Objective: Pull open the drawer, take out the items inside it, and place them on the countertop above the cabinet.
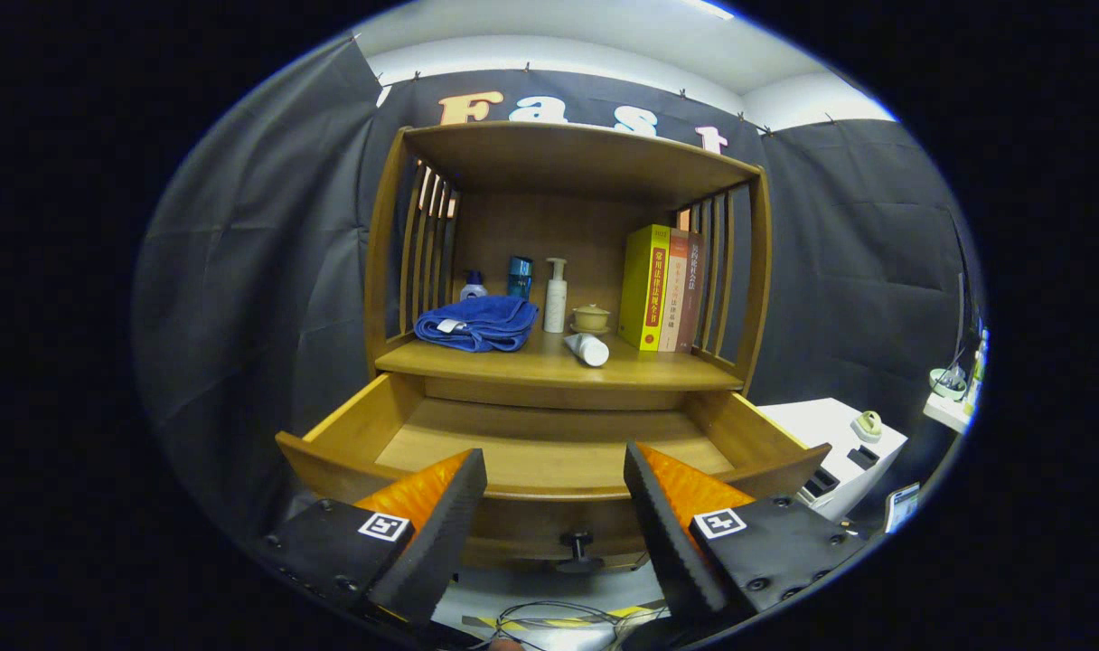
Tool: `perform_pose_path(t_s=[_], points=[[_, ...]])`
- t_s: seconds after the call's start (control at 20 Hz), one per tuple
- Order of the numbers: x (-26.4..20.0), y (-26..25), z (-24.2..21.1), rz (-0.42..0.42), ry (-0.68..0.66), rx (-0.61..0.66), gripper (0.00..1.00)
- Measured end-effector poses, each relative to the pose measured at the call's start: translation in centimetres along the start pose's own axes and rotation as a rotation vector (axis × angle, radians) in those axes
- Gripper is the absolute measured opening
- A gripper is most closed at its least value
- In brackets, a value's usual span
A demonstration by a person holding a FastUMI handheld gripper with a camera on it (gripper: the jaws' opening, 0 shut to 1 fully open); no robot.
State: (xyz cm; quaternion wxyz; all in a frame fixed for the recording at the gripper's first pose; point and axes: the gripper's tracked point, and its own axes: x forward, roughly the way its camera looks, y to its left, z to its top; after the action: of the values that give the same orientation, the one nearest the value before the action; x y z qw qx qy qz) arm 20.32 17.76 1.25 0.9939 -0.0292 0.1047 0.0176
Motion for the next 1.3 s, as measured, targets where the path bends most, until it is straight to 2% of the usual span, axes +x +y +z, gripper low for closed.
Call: perform_pose_path(t_s=[0.35, 0.55, 0.85, 1.1, 1.3], points=[[0.7, -1.4, -5.7, 0.006, 0.037, 0.107, 0.99], [1.7, -0.6, -7.0, 0.033, 0.053, 0.081, 0.99], [3.2, -0.6, -6.8, 0.026, 0.030, 0.081, 0.98], [6.4, -0.9, -6.4, 0.039, 0.022, 0.082, 0.98], [9.2, -1.6, -4.9, 0.049, -0.007, 0.134, 0.98]])
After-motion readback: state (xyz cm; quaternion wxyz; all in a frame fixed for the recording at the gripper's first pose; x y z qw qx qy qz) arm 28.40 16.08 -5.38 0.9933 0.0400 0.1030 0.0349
